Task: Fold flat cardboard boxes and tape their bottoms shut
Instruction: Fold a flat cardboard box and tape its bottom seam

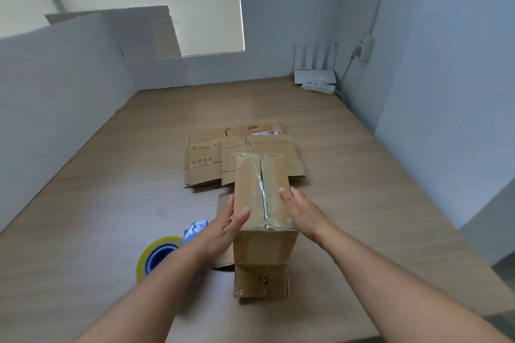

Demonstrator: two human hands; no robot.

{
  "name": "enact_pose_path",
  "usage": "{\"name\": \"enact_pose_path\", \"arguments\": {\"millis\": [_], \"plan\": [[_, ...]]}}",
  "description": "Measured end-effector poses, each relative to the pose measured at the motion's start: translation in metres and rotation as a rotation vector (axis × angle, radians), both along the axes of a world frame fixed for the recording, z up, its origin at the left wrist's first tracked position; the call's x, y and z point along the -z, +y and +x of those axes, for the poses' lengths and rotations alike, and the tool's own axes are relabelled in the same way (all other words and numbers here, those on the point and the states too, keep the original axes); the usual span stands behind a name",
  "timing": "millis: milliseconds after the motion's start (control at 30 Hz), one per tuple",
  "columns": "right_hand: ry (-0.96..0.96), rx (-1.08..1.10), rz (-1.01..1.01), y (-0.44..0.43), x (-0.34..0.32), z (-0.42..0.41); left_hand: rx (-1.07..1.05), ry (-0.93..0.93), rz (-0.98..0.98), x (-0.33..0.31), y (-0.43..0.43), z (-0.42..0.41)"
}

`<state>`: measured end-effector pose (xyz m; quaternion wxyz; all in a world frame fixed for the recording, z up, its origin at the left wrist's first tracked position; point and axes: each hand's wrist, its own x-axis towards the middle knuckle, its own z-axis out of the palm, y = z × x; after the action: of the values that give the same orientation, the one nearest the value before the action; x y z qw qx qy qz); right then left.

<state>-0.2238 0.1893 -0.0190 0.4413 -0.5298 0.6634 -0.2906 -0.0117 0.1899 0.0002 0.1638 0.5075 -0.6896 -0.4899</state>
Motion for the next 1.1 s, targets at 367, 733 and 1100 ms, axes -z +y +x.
{"name": "enact_pose_path", "arguments": {"millis": [367, 733, 1100], "plan": [[-0.065, 0.131, 0.21, 0.003, -0.018, -0.021, -0.221, -0.054, 0.119, -0.018, -0.009, -0.019], [-0.527, -0.062, -0.217, -0.005, -0.064, -0.039, -0.373, 0.621, -0.011, -0.064, -0.026, -0.016], [-0.386, 0.128, 0.168, 0.006, -0.029, -0.039, -0.558, 0.455, 0.222, -0.034, -0.001, 0.0]]}}
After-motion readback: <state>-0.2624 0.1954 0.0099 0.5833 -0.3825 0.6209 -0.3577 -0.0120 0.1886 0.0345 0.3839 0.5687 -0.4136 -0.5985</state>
